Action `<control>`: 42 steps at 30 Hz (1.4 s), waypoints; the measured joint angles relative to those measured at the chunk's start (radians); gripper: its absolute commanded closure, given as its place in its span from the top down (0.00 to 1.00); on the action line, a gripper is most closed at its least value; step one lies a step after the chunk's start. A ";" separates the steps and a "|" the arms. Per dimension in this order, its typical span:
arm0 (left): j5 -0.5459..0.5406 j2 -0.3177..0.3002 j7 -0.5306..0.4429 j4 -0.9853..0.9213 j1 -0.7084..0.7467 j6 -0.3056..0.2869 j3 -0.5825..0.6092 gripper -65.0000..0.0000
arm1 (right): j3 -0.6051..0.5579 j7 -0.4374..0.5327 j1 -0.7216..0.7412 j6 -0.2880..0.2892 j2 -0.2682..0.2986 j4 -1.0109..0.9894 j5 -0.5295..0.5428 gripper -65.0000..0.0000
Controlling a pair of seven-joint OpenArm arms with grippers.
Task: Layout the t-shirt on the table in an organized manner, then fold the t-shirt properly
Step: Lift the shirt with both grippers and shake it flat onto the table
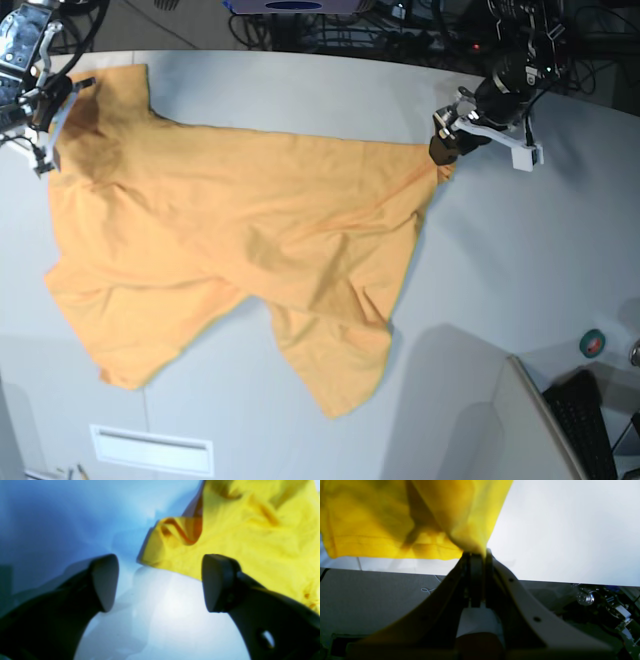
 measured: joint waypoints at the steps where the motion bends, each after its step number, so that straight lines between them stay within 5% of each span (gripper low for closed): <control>1: -0.001 -0.001 -0.002 -0.013 -0.011 -0.001 0.000 0.66 | 0.000 0.000 0.000 0.000 0.000 0.000 0.000 0.00; 10: -0.019 -0.007 -0.029 -0.085 -0.057 -0.022 0.040 0.62 | 0.000 0.000 0.000 0.000 0.000 0.000 0.000 0.00; 23: -0.027 -0.001 -0.027 -0.089 -0.041 -0.023 0.051 0.41 | 0.000 0.000 0.000 0.000 0.000 0.000 0.000 0.00; 35: -0.009 -0.001 -0.011 -0.097 -0.042 -0.015 0.050 0.00 | 0.000 0.000 0.000 0.000 0.000 0.000 0.000 0.00; 42: -0.008 -0.001 -0.007 -0.093 -0.037 -0.015 0.050 0.00 | 0.000 0.000 0.000 0.000 0.000 0.000 0.000 0.00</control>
